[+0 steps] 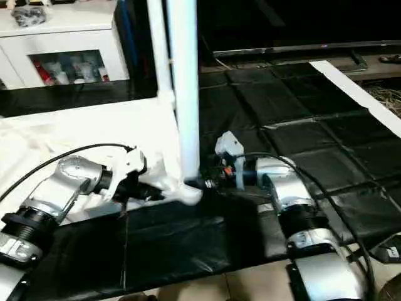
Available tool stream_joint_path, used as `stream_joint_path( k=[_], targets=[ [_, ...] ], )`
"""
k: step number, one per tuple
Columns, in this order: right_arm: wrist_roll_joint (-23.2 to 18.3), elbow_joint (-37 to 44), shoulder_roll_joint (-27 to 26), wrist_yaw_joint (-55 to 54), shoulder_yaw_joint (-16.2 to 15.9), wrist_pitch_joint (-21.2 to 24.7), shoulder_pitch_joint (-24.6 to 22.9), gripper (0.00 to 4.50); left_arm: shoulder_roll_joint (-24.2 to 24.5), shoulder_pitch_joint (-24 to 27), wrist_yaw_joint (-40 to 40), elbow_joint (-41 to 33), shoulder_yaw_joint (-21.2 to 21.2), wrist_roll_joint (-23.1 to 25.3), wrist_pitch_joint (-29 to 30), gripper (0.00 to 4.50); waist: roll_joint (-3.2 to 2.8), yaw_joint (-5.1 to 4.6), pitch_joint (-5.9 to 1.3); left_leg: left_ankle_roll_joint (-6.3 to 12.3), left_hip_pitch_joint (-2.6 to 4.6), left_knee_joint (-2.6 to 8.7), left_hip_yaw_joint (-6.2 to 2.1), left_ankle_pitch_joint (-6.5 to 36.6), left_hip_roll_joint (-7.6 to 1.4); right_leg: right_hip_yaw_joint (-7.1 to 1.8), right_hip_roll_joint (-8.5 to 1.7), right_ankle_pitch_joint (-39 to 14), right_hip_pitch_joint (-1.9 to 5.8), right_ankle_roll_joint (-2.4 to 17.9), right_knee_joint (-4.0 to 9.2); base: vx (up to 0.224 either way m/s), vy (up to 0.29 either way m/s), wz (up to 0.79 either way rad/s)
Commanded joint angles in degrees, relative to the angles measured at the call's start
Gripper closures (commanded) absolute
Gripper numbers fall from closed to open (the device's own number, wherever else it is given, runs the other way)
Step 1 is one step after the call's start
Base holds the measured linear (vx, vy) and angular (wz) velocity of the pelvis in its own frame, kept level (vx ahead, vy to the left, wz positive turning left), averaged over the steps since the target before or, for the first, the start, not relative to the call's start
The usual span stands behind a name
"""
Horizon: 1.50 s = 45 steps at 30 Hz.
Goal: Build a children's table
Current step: Rotate leg to tighten
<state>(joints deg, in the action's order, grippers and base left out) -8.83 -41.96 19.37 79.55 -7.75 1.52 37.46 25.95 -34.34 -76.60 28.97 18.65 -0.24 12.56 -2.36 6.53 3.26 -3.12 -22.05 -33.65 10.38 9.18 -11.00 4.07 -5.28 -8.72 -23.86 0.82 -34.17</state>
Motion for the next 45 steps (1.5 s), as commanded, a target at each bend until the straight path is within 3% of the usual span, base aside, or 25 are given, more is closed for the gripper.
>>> stream_joint_path(
  k=[1, 4, 11, 23, 30, 32, 36, 38, 40, 42, 43, 45],
  targets=[
    [-0.48, 1.15, 0.98, 4.68, -1.40, -0.36, 0.59, 0.92, 0.74, -0.27, -4.94, -1.27, 2.59, 0.24, -2.07, 4.50, 0.42, -0.14, -4.13, 2.66, 1.44, 4.01, -0.44, 17.18, -2.21, -2.19, -2.94, -19.49, 2.67, 12.13, 4.09, 0.000, 0.000, 0.00],
    [-0.66, 0.84, 1.30, 6.43, -1.88, -0.28, 0.89, 0.92, 1.05, -0.38, -5.97, -1.13, 3.04, 0.33, -2.86, 4.50, 0.38, -0.10, -4.16, 2.43, 1.41, 4.06, -0.52, 17.26, -2.24, -2.16, -2.94, -19.23, 2.70, 12.53, 3.96, 0.000, 0.000, 0.00],
    [0.41, -0.36, 0.53, 10.39, -4.22, -0.37, 1.85, 1.52, 1.41, -0.89, -8.81, -1.45, 4.77, 0.51, -4.25, 4.50, 0.57, 0.01, -4.18, 2.39, 1.34, 4.08, -0.56, 17.09, -2.26, -2.16, -3.11, -19.69, 2.77, 12.75, 3.90, 0.000, 0.000, 0.00],
    [-0.74, -1.48, -0.33, 12.71, -4.96, 0.70, 2.57, 2.47, 1.35, -0.99, -9.41, -0.98, 5.21, 0.65, -5.32, 4.50, 0.88, 0.24, -4.17, 2.11, 1.36, 4.11, -0.56, 16.76, -2.30, -2.24, -3.20, -21.11, 2.76, 12.02, 3.97, 0.000, 0.000, 0.00],
    [-2.20, -0.81, 0.15, 12.95, -6.05, 2.07, 2.06, 2.55, 1.01, -0.92, -8.53, -0.39, 4.93, 0.68, -5.05, 4.50, 0.71, 0.35, -4.28, 2.48, 1.32, 4.01, -0.52, 15.75, -2.28, -2.22, -3.11, -19.04, 2.83, 12.63, 3.75, 0.000, 0.000, 0.00],
    [-2.84, 0.90, -0.35, 12.95, -4.99, 4.04, 0.72, 2.55, -0.84, -1.21, -5.54, 0.88, 3.45, -0.08, -2.08, 4.50, 0.52, 0.32, -4.25, 2.34, 1.40, 4.02, -0.47, 15.99, -2.27, -2.23, -3.00, -18.87, 2.81, 12.75, 3.80, 0.000, 0.000, 0.00],
    [-2.97, 1.85, -1.41, 10.71, -3.27, 6.13, -0.30, 2.55, -2.92, -1.81, -2.20, 1.96, 1.76, -1.00, 0.96, 4.50, 0.66, 0.78, -4.10, 1.90, 1.66, 4.04, -0.45, 17.37, -2.23, -2.26, -3.05, -21.28, 2.72, 12.28, 4.15, 0.000, 0.000, 0.00],
    [-1.89, 1.73, -2.95, 3.50, -2.40, 7.30, -0.85, 2.55, -4.92, -2.68, 1.76, 3.32, 0.33, -1.25, 2.76, 4.50, 0.13, 0.76, -3.88, 0.90, 1.81, 4.16, -0.57, 18.89, -2.17, -2.23, -3.06, -24.05, 2.51, 11.26, 4.47, 0.000, 0.000, 0.00],
    [-0.24, 0.09, -5.69, -7.65, -1.20, 7.80, -0.60, 2.55, -7.37, -4.01, 6.74, 4.66, -1.29, -1.37, 5.51, 4.50, 0.40, 0.14, -3.72, -0.55, 1.68, 4.37, -0.90, 20.77, -1.83, -1.93, -3.19, -28.23, 2.73, 9.40, 4.79, 0.000, 0.000, 0.00],
    [0.24, -1.01, -7.74, -13.93, -0.11, 8.10, -0.15, 2.55, -9.01, -4.78, 9.31, 5.15, -2.35, -1.65, 7.41, 4.50, 0.33, -0.82, -3.51, -1.22, 2.13, 4.30, -1.14, 23.14, -1.60, -1.63, -3.27, -32.42, 2.38, 7.89, 5.49, 0.000, 0.000, 0.00],
    [0.53, -1.62, -8.75, -16.80, 0.34, 8.20, 0.19, 2.55, -9.94, -5.23, 11.16, 5.53, -2.92, -1.54, 8.27, 4.50, 0.44, -1.66, -3.38, -1.46, 1.53, 4.48, -1.47, 23.92, -1.42, -1.29, -3.30, -34.27, 2.91, 6.69, 5.61, 0.000, 0.000, 0.00],
    [0.95, -2.52, -10.76, -21.87, 1.32, 9.05, 0.86, 2.55, -11.67, -6.09, 14.69, 6.47, -4.06, -1.37, 9.59, 4.50, 0.24, -2.53, -3.37, -1.34, 1.60, 4.45, -1.84, 25.38, -1.25, -0.83, -3.38, -36.58, 2.95, 5.31, 6.16, 0.000, 0.000, 0.00]
  ],
)
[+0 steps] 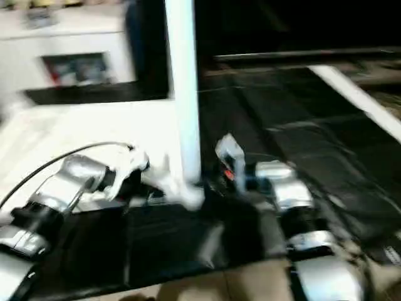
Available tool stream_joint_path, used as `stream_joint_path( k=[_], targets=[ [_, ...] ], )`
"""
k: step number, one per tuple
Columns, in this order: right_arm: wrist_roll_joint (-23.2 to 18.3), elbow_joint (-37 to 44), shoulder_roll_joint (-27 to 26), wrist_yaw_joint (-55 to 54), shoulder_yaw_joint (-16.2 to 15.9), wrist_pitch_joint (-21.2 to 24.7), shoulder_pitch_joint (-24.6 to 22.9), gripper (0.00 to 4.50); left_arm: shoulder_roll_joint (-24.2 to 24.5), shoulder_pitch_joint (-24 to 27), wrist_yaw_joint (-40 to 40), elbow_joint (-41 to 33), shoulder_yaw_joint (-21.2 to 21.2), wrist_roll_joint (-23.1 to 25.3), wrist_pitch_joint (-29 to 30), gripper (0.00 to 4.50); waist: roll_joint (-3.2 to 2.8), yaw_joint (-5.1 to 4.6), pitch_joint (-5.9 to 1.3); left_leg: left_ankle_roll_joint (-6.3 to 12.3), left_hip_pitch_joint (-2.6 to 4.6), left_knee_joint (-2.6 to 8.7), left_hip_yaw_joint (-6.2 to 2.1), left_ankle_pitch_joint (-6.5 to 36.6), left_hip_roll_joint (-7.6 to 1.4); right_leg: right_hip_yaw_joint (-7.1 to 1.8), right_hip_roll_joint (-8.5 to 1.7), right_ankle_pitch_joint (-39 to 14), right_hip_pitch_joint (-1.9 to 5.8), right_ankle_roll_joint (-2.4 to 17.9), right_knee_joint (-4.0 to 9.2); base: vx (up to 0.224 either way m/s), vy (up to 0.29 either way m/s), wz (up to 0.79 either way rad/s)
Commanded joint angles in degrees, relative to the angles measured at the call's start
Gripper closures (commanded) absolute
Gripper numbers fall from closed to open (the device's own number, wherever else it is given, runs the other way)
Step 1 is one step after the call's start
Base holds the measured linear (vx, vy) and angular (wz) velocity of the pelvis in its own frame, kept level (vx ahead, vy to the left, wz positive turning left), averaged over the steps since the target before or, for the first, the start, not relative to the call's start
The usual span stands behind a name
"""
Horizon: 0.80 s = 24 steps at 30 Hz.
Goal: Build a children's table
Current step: Rotate leg to tighten
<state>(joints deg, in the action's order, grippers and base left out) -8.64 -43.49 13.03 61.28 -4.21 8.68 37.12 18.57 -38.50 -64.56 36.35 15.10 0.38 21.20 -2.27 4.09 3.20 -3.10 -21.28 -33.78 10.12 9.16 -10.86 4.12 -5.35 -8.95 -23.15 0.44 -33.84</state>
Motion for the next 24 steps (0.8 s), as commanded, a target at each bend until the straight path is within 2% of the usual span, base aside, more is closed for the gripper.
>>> stream_joint_path(
  k=[1, 2, 4, 6, 9, 10, 12, 13, 14, 17, 18, 20, 21, 22, 24],
  targets=[
    [1.10, -1.62, -6.57, -8.57, -1.24, 3.14, 1.87, 2.55, -5.95, -2.78, 6.13, 0.01, -1.68, -1.90, 2.22, 4.50, 0.01, -0.77, -3.30, -1.46, 0.84, 4.56, -1.62, 25.68, -1.27, -0.79, -3.14, -36.17, 2.12, 5.58, 5.95, 0.000, 0.000, 0.00],
    [1.14, -1.68, -6.82, -9.14, -1.12, 3.30, 1.95, 2.55, -6.14, -2.88, 6.52, 0.11, -1.81, -1.89, 2.37, 4.50, 0.06, -1.09, -3.41, -1.45, 0.98, 4.52, -1.66, 25.78, -1.20, -0.71, -3.12, -35.91, 2.04, 5.72, 6.11, 0.000, 0.000, 0.00],
    [1.88, -2.42, -9.85, -16.11, -0.11, 4.70, 3.02, 2.55, -8.27, -4.11, 11.32, 1.14, -3.31, -1.69, 3.86, 4.50, -0.06, -2.00, -3.53, -0.94, 0.74, 4.59, -1.75, 25.49, -1.11, -0.38, -3.05, -33.71, 2.32, 6.38, 6.22, 0.000, 0.000, 0.00],
    [2.08, -2.30, -11.13, -18.59, 0.26, 5.18, 3.33, 2.55, -9.08, -4.71, 13.16, 1.60, -3.91, -1.79, 4.38, 4.50, -0.18, -2.32, -3.52, -0.28, 0.72, 4.60, -1.78, 25.75, -1.18, -0.09, -3.04, -32.35, 2.43, 6.73, 6.36, 0.000, 0.000, 0.00],
    [2.10, -2.05, -13.16, -21.79, 0.67, 5.16, 3.79, 2.55, -10.41, -5.62, 16.02, 1.74, -5.01, -2.04, 5.60, 4.50, -0.09, -2.22, -3.64, 0.25, 1.04, 4.51, -1.53, 25.31, -1.24, -0.30, -3.07, -30.02, 2.12, 7.82, 6.29, 0.000, 0.000, 0.00],
    [1.72, -1.71, -13.63, -20.84, 0.35, 3.51, 3.48, 2.55, -10.70, -5.66, 16.66, 1.09, -5.21, -1.97, 6.21, 4.50, 0.15, -2.14, -3.67, 0.54, 1.04, 4.54, -1.41, 24.97, -1.32, -0.43, -3.03, -28.62, 2.08, 8.42, 6.16, 0.000, 0.000, 0.00],
    [0.38, -1.00, -13.83, -18.73, 1.25, 3.34, 2.83, 2.55, -10.42, -5.34, 16.06, 0.23, -4.85, -1.68, 5.96, 4.50, 0.20, -1.91, -3.77, 0.94, 0.82, 4.61, -1.30, 23.69, -1.42, -0.64, -3.09, -26.07, 2.34, 9.31, 5.80, 0.000, 0.000, 0.00],
    [0.20, -0.89, -13.75, -18.44, 1.63, 3.24, 2.60, 1.99, -10.19, -5.05, 15.54, -0.22, -4.66, -1.59, 5.61, 4.50, 0.15, -1.75, -3.83, 1.20, 0.77, 4.63, -1.24, 22.92, -1.49, -0.76, -3.09, -24.51, 2.42, 9.92, 5.61, 0.000, 0.000, 0.00],
    [0.19, -0.88, -13.73, -18.41, 1.69, 3.22, 2.57, 1.85, -10.15, -5.00, 15.46, -0.30, -4.63, -1.58, 5.54, 4.50, 0.14, -1.70, -3.88, 1.32, 0.72, 4.61, -1.18, 22.42, -1.51, -0.83, -3.10, -23.60, 2.48, 10.25, 5.48, 0.000, 0.000, 0.00],
    [0.37, -1.02, -12.60, -18.28, 2.05, 3.12, 2.07, 1.65, -8.64, -3.46, 12.91, -2.22, -3.70, -1.38, 4.78, 4.50, -0.02, -1.50, -3.97, 1.70, 0.45, 4.65, -1.11, 20.30, -1.62, -0.95, -3.15, -20.02, 2.83, 11.66, 4.97, 0.000, 0.000, 0.00],
    [0.11, -0.93, -12.03, -17.83, 2.33, 3.07, 1.99, 1.41, -8.05, -3.04, 12.21, -2.68, -3.53, -1.37, 4.82, 4.50, -0.38, -1.45, -4.08, 1.74, 0.39, 4.60, -1.12, 19.47, -1.64, -0.96, -3.22, -18.64, 3.01, 12.18, 4.74, 0.000, 0.000, 0.00],
    [-0.40, -1.24, -10.50, -16.86, 3.12, 3.07, 2.09, 1.30, -6.52, -2.20, 9.80, -3.53, -2.88, -1.41, 4.50, 4.50, -0.18, -1.47, -4.21, 2.15, 0.27, 4.55, -1.01, 18.09, -1.66, -0.97, -3.20, -16.60, 3.20, 12.78, 4.60, 0.000, 0.000, 0.00],
    [-0.47, -1.24, -10.21, -16.50, 3.16, 3.00, 2.08, 1.30, -6.25, -2.05, 9.37, -3.70, -2.71, -1.37, 4.36, 4.50, -0.24, -1.30, -4.35, 2.39, 0.50, 4.37, -0.87, 16.90, -1.69, -1.01, -3.24, -15.26, 3.14, 13.27, 4.50, 0.000, 0.000, 0.00],
    [-0.90, -1.05, -8.37, -13.84, 3.30, 2.68, 1.99, 1.18, -4.64, -1.26, 6.79, -4.56, -1.63, -1.08, 3.46, 4.50, -0.49, -1.09, -4.40, 2.76, 0.46, 4.35, -0.81, 15.89, -1.78, -1.01, -3.13, -13.41, 3.21, 13.88, 4.36, 0.000, 0.000, 0.00],
    [-1.09, -0.71, -7.24, -11.50, 3.21, 2.42, 1.85, 0.96, -3.84, -0.98, 5.58, -4.74, -1.11, -0.84, 2.94, 4.50, -0.45, -0.64, -4.56, 3.46, 0.28, 4.14, -0.65, 13.60, -1.85, -0.97, -2.98, -9.99, 3.47, 14.90, 3.83, 0.000, 0.000, 0.00]
  ],
)
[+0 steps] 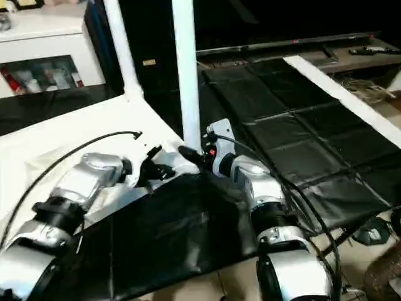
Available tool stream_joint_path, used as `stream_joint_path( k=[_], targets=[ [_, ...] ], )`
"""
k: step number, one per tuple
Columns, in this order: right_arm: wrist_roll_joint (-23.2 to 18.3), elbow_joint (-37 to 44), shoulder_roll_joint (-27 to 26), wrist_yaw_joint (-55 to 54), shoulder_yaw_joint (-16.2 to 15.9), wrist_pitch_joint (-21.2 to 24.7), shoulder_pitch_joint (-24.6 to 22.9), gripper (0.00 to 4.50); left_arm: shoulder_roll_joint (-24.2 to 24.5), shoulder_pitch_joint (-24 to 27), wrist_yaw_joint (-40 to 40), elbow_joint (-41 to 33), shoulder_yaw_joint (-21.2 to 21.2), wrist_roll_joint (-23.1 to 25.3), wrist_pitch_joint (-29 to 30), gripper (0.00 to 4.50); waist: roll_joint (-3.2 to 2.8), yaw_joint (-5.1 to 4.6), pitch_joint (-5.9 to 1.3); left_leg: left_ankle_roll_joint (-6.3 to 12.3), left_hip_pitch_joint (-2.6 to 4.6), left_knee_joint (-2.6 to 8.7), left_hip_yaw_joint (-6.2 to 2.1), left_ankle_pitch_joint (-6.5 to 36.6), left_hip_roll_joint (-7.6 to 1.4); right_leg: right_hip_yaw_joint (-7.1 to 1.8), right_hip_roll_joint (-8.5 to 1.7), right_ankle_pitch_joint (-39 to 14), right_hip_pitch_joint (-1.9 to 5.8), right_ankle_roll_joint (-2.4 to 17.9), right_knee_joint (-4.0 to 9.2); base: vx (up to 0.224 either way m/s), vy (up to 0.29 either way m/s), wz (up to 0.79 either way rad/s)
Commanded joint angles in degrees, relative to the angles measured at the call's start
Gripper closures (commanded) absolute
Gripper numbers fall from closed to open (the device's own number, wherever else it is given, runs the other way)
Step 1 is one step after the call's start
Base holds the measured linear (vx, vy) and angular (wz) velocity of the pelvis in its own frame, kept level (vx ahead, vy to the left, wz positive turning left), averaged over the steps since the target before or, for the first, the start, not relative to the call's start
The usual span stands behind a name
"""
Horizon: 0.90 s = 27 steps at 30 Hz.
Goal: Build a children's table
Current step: Rotate leg to tighten
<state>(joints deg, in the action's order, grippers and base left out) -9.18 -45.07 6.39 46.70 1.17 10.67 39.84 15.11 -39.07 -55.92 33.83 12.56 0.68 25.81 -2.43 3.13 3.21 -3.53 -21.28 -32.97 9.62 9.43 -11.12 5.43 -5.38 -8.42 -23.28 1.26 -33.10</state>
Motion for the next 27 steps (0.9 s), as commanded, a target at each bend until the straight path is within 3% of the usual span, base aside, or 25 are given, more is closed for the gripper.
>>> stream_joint_path(
  k=[1, 3, 5, 10, 15, 18, 19, 22, 27],
  targets=[
    [-0.70, 1.29, 0.50, 5.66, -2.33, -0.11, -1.08, 0.92, 0.34, -0.19, -4.24, -2.31, 1.93, -0.89, -2.38, 4.50, -0.38, 0.54, -4.60, 4.03, 0.28, 3.29, -0.12, 12.52, -1.65, -2.27, -2.94, -9.46, 3.59, 14.39, 2.92, 0.000, 0.000, 0.00],
    [-1.18, 2.12, 3.00, 11.11, -2.74, -0.59, -1.41, 0.73, 1.92, 0.24, -6.88, -2.48, 2.93, -0.49, -3.97, 4.50, -0.37, 1.43, -4.61, 4.61, 0.60, 3.13, 0.18, 11.83, -1.90, -2.21, -2.84, -7.72, 3.36, 15.29, 2.68, 0.000, 0.000, 0.00],
    [-1.69, 2.63, 5.32, 16.00, -3.16, -0.65, -1.49, 0.61, 3.37, 0.73, -9.50, -2.87, 3.76, -0.43, -5.20, 4.50, -0.35, 2.22, -4.62, 4.32, 0.65, 3.18, 0.19, 11.94, -2.01, -2.18, -2.92, -8.65, 3.44, 14.93, 2.62, 0.000, 0.000, 0.00],
    [-0.82, 2.18, 10.12, 26.38, -5.75, -3.80, -0.96, 0.15, 6.12, 2.13, -15.92, -3.87, 5.14, -1.41, -10.04, 4.50, -0.27, 2.98, -4.32, 2.61, 0.92, 3.44, 0.22, 15.55, -2.22, -2.27, -3.09, -14.18, 3.15, 13.55, 3.11, 0.000, 0.000, 0.00],
    [-0.07, 2.34, 12.64, 35.35, -8.60, -5.71, -0.61, 0.15, 7.84, 3.37, -20.67, -4.53, 6.46, -1.89, -15.14, 4.50, -0.05, 3.54, -4.30, 2.63, 1.22, 3.43, 0.35, 16.46, -2.32, -2.39, -3.10, -15.82, 2.88, 13.37, 3.25, 0.000, 0.000, 0.00],
    [0.06, 2.45, 13.16, 38.15, -9.73, -6.68, -0.51, 0.15, 8.25, 3.77, -22.05, -4.72, 6.67, -2.32, -16.14, 4.50, 0.06, 3.70, -4.35, 2.60, 1.01, 3.47, 0.29, 15.51, -2.43, -2.39, -3.23, -15.97, 3.00, 13.15, 3.09, 0.000, 0.000, 0.00],
    [0.17, 1.94, 13.42, 40.75, -10.87, -7.93, -0.21, 0.15, 8.44, 4.01, -23.19, -4.90, 6.54, -2.94, -17.15, 4.50, 0.40, 3.72, -4.31, 2.68, 1.09, 3.46, 0.38, 15.61, -2.43, -2.40, -3.16, -16.34, 2.91, 13.10, 3.19, 0.000, 0.000, 0.00],
    [0.45, 0.91, 13.27, 42.82, -11.93, -8.79, 0.27, 0.15, 9.04, 4.32, -24.47, -5.31, 6.91, -2.89, -18.67, 4.50, 0.28, 3.89, -4.31, 2.73, 0.94, 3.51, 0.29, 15.30, -2.49, -2.44, -3.29, -16.82, 3.00, 12.90, 3.06, 0.000, 0.000, 0.00],
    [1.18, -0.46, 12.85, 45.06, -13.07, -9.72, 0.80, 0.53, 10.25, 5.02, -26.52, -6.07, 7.94, -2.63, -19.92, 4.50, 0.42, 4.30, -4.39, 2.81, 0.98, 3.44, 0.33, 14.50, -2.54, -2.49, -3.34, -16.87, 2.89, 12.94, 2.93, 0.000, 0.000, 0.00]
  ],
)
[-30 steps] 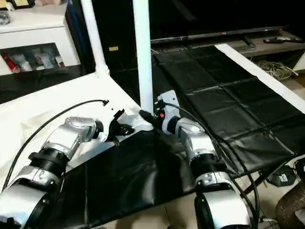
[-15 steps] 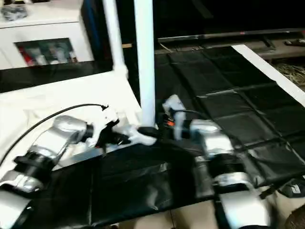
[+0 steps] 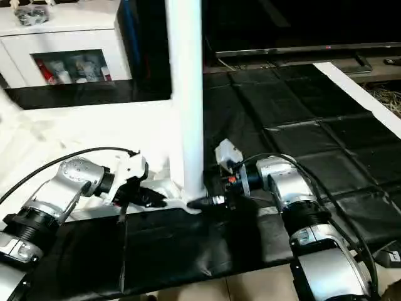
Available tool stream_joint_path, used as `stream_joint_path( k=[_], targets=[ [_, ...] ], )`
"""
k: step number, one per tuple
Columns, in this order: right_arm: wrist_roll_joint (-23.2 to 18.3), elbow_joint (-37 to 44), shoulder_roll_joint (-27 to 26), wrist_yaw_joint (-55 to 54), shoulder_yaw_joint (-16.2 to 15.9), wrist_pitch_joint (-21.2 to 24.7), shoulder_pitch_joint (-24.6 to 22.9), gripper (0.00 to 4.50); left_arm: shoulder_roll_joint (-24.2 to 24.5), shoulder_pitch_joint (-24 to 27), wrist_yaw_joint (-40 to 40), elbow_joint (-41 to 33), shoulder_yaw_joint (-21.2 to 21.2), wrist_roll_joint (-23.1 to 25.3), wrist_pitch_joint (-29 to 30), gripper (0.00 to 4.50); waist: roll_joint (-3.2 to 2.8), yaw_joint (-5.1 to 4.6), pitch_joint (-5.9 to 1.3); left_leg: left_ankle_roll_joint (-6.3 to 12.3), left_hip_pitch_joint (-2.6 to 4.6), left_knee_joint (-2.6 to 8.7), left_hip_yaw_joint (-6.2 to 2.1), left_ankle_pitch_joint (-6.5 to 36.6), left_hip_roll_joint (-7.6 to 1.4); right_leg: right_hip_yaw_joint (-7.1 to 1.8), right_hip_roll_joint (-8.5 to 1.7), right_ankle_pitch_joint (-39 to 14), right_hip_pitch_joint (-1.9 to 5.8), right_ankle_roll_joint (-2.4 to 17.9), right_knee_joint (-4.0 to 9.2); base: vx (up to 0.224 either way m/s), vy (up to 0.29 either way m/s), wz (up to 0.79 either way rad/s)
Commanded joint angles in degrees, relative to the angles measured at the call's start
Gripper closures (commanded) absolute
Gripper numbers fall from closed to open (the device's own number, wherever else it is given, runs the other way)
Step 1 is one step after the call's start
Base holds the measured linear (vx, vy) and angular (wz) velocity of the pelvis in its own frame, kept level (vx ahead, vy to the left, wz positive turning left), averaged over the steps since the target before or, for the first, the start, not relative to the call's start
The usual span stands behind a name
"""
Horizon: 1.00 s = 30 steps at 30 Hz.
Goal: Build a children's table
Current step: Rotate leg to tighten
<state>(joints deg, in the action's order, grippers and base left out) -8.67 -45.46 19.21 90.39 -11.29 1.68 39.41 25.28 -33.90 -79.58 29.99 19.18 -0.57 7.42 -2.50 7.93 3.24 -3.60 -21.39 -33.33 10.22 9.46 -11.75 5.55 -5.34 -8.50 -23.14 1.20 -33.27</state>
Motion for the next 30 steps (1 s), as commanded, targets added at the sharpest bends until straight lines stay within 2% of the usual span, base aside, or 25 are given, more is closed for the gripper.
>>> stream_joint_path(
  k=[1, 7, 14, 16, 18, 27, 30],
  targets=[
    [0.64, -0.08, -0.05, 1.68, -0.67, -0.70, 1.31, 0.62, 0.37, 0.05, -3.28, -2.48, 1.57, -1.25, -1.63, 4.50, 0.57, -0.32, -4.43, 2.88, 1.17, 3.79, -0.27, 14.28, -1.98, -2.63, -3.39, -16.65, 2.69, 12.98, 3.02, 0.000, 0.000, 0.00],
    [-1.24, 0.16, 0.59, 2.11, -2.69, -0.51, 1.61, 1.08, 0.89, 0.50, -4.20, -2.61, 1.79, -0.77, -2.20, 4.50, 0.51, -0.24, -4.37, 2.61, 1.18, 3.85, -0.25, 14.81, -1.96, -2.65, -3.30, -17.11, 2.63, 12.64, 3.05, 0.000, 0.000, 0.00],
    [-1.82, -0.16, 0.56, 2.11, -3.25, -0.83, 1.59, 1.74, 1.17, 0.51, -4.28, -2.15, 1.73, -0.73, -2.57, 4.50, 0.53, -0.20, -4.40, 2.33, 1.16, 3.78, -0.23, 15.06, -1.89, -2.70, -3.31, -17.76, 2.64, 12.28, 3.08, 0.000, 0.000, 0.00],
    [-1.64, -0.09, 0.19, 2.11, -3.22, -1.10, 1.27, 1.83, 1.28, 0.73, -4.08, -2.18, 1.73, -0.82, -2.52, 4.50, 0.09, -0.24, -4.40, 2.06, 1.17, 3.82, -0.29, 15.78, -1.90, -2.66, -3.24, -17.55, 2.61, 12.32, 3.13, 0.000, 0.000, 0.00],
    [-1.97, 0.10, -0.14, 2.11, -3.15, -0.90, 1.03, 2.01, 1.33, 0.95, -3.85, -2.25, 1.74, -0.90, -2.45, 4.50, 0.19, -0.24, -4.42, 1.98, 1.17, 3.81, -0.30, 15.98, -1.87, -2.65, -3.19, -17.31, 2.65, 12.50, 3.06, 0.000, 0.000, 0.00],
    [-3.81, 2.57, 0.05, 2.11, -4.21, 0.68, -0.99, 2.47, 0.46, 1.59, -2.38, -2.78, 0.55, -1.94, -0.52, 4.50, 0.21, -0.28, -4.38, 1.99, 1.18, 3.82, -0.30, 16.34, -1.88, -2.66, -3.14, -17.45, 2.68, 12.57, 3.07, 0.000, 0.000, 0.00],
    [-4.76, 5.84, -0.97, 2.11, -2.71, 2.87, -3.64, 2.49, -1.17, 1.32, -0.09, -2.75, -0.55, -2.69, 1.70, 4.50, -0.02, -0.19, -4.42, 1.93, 1.28, 3.79, -0.26, 16.43, -1.88, -2.72, -3.15, -17.40, 2.65, 12.40, 3.14, 0.000, 0.000, 0.00]
  ],
)
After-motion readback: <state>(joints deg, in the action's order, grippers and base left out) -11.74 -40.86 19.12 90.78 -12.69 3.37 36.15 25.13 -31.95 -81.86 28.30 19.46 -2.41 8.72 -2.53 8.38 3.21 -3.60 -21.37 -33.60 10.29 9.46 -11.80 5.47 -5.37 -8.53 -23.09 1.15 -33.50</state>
